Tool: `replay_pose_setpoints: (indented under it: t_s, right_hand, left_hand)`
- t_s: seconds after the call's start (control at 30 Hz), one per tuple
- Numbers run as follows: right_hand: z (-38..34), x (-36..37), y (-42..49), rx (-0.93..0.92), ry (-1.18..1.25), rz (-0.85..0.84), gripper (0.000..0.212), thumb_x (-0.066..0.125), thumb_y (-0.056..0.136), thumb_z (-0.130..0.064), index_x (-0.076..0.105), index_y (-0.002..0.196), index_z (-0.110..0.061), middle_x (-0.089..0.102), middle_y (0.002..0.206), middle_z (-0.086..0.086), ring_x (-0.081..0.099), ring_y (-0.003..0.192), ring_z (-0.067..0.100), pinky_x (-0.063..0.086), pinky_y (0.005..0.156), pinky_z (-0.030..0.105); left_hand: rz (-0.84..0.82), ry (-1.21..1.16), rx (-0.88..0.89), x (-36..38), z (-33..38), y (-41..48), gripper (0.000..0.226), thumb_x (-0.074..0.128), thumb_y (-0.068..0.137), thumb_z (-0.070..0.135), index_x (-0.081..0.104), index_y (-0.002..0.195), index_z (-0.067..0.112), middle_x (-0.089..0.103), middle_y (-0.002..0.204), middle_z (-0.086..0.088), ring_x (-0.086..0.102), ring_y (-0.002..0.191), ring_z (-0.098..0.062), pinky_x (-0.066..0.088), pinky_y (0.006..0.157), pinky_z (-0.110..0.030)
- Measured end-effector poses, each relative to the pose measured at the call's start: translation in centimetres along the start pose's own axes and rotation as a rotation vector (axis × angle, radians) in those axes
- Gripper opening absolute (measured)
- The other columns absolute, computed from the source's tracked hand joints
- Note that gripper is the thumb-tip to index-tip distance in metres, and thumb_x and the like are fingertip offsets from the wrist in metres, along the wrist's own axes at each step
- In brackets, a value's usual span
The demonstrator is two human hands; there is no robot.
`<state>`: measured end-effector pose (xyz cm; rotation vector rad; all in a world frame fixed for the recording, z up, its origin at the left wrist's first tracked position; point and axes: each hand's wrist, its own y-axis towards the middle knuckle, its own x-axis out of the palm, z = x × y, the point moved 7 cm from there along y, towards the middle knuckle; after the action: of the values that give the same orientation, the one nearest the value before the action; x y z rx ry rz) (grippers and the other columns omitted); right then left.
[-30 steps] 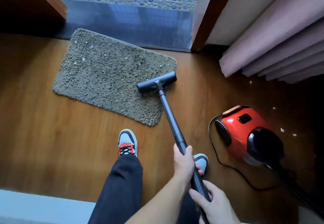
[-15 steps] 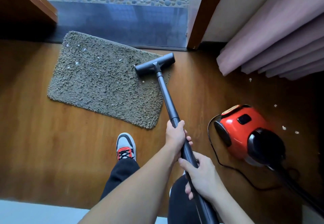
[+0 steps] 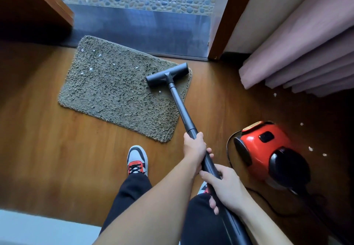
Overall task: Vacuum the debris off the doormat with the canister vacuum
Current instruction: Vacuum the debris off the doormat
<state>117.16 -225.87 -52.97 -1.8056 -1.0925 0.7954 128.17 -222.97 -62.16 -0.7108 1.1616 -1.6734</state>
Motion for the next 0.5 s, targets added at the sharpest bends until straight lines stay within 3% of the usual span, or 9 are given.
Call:
replay_pose_setpoints:
  t_s: [0.17,0.27,0.4,0.5]
  right_hand:
    - [4.2,-1.6,-3.6,0.029,-0.081,-0.068,0.020,0.063,0.098,-0.027,0.061,0.096,-0.007,0.057,0.050,0.016,0.053,0.035,0.027,0.044,0.039,0.028]
    - [6.5,-2.3,-5.1,0.023,-0.102,-0.057,0.007,0.065,0.097,-0.026,0.072,0.100,-0.025,0.061,0.049,0.017,0.056,0.037,0.026,0.046,0.045,0.026]
    - [8.3,-2.6,-5.2,-0.006,-0.197,0.000,0.013,0.070,0.092,-0.028,0.076,0.102,-0.035,0.065,0.056,0.002,0.061,0.048,0.009,0.048,0.060,0.027]
    - [7.8,-2.0,-4.7,0.012,-0.172,-0.046,0.011,0.064,0.095,-0.035,0.070,0.103,-0.040,0.068,0.054,0.015,0.064,0.043,0.025,0.052,0.052,0.029]
  left_hand:
    - [0.044,-0.002,-0.042,0.2,-6.2,-2.6,0.018,0.046,0.100,0.029,0.046,0.114,0.017,0.050,0.079,-0.009,0.049,0.041,-0.012,0.050,0.046,-0.026]
    - [0.039,-0.019,-0.061,0.7,-9.5,-3.9,0.037,0.047,0.101,0.032,0.040,0.133,0.016,0.051,0.074,-0.008,0.052,0.043,-0.012,0.050,0.047,-0.027]
    - [0.035,-0.059,-0.073,0.8,-11.2,-4.9,0.044,0.048,0.102,0.032,0.036,0.140,0.015,0.050,0.068,-0.006,0.050,0.044,-0.013,0.049,0.046,-0.027]
    - [0.042,-0.069,-0.060,0.5,-10.3,-4.3,0.036,0.047,0.102,0.030,0.041,0.134,0.015,0.048,0.070,-0.007,0.049,0.043,-0.011,0.048,0.044,-0.026]
